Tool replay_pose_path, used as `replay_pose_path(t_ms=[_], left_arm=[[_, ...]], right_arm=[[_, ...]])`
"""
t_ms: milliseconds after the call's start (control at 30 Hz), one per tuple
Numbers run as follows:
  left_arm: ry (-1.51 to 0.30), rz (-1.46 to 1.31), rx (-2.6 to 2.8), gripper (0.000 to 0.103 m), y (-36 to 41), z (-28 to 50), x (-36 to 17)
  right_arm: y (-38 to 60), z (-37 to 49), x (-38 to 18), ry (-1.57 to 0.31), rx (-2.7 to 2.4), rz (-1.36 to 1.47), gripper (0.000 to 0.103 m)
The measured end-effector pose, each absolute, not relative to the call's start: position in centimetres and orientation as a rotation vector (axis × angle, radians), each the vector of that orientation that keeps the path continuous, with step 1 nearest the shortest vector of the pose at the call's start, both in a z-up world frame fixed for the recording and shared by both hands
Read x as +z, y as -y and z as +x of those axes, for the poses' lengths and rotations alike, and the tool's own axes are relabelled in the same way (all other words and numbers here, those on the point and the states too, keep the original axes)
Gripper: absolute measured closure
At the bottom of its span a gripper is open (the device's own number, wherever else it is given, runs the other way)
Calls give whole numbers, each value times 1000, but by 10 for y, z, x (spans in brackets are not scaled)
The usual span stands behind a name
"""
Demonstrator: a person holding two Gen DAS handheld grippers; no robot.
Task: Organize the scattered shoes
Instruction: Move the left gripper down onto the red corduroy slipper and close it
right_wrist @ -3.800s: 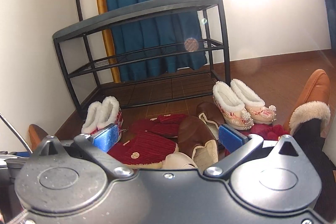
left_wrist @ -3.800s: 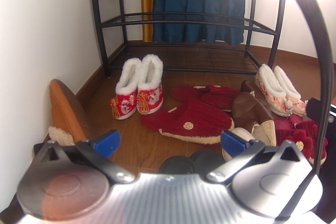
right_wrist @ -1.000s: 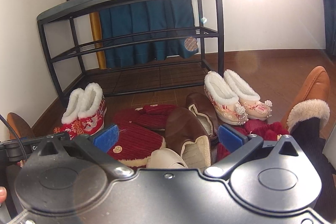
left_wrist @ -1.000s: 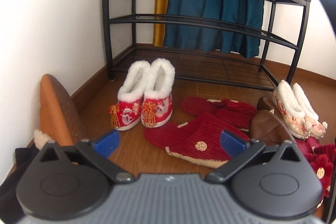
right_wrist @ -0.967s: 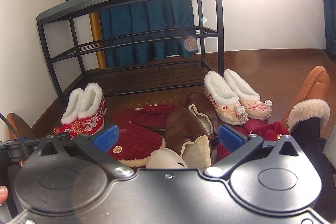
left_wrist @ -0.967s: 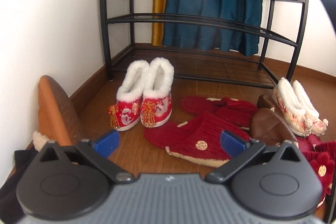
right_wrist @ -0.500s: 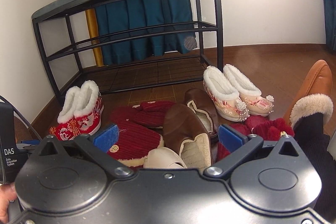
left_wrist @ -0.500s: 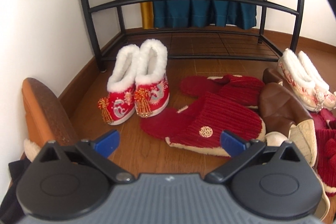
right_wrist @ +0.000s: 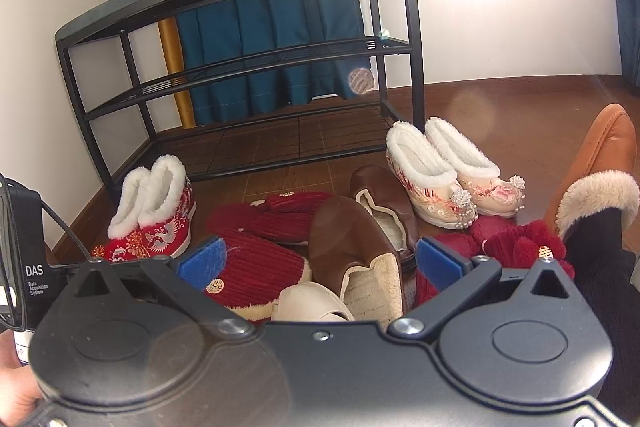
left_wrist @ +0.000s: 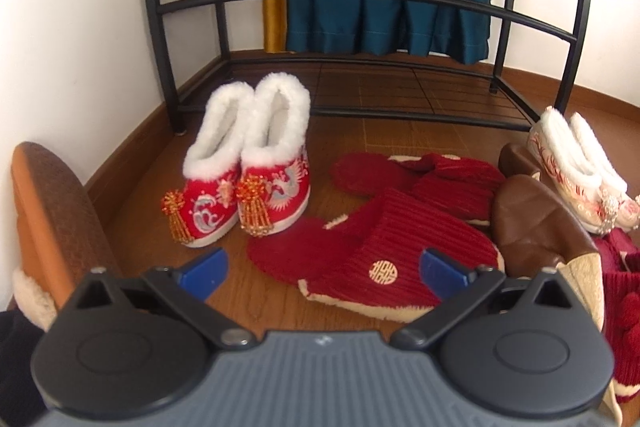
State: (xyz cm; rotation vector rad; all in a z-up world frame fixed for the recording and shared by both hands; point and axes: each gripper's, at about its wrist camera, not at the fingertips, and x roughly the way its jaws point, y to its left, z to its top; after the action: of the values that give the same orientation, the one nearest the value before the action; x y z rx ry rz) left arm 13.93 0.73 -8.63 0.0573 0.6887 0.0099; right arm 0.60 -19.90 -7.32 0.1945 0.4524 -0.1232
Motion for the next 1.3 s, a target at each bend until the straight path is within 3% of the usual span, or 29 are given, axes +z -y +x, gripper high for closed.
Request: replay_pose_path(t_ms=[433, 1067, 1200, 1300], left_arm=[[-564, 147, -92, 0, -2, 167, -114], [-571, 145, -195, 2, -2, 197, -164], [-616, 167, -289, 21, -3, 206, -172], [-663, 179, -348, 28, -5, 217, -178]], right_arm=[[215, 12, -76, -446, -128, 251, 0], [236, 24, -88, -431, -132, 325, 0], [237, 27, -91, -428, -136, 328, 0], [235, 27, -92, -428, -134, 328, 0]])
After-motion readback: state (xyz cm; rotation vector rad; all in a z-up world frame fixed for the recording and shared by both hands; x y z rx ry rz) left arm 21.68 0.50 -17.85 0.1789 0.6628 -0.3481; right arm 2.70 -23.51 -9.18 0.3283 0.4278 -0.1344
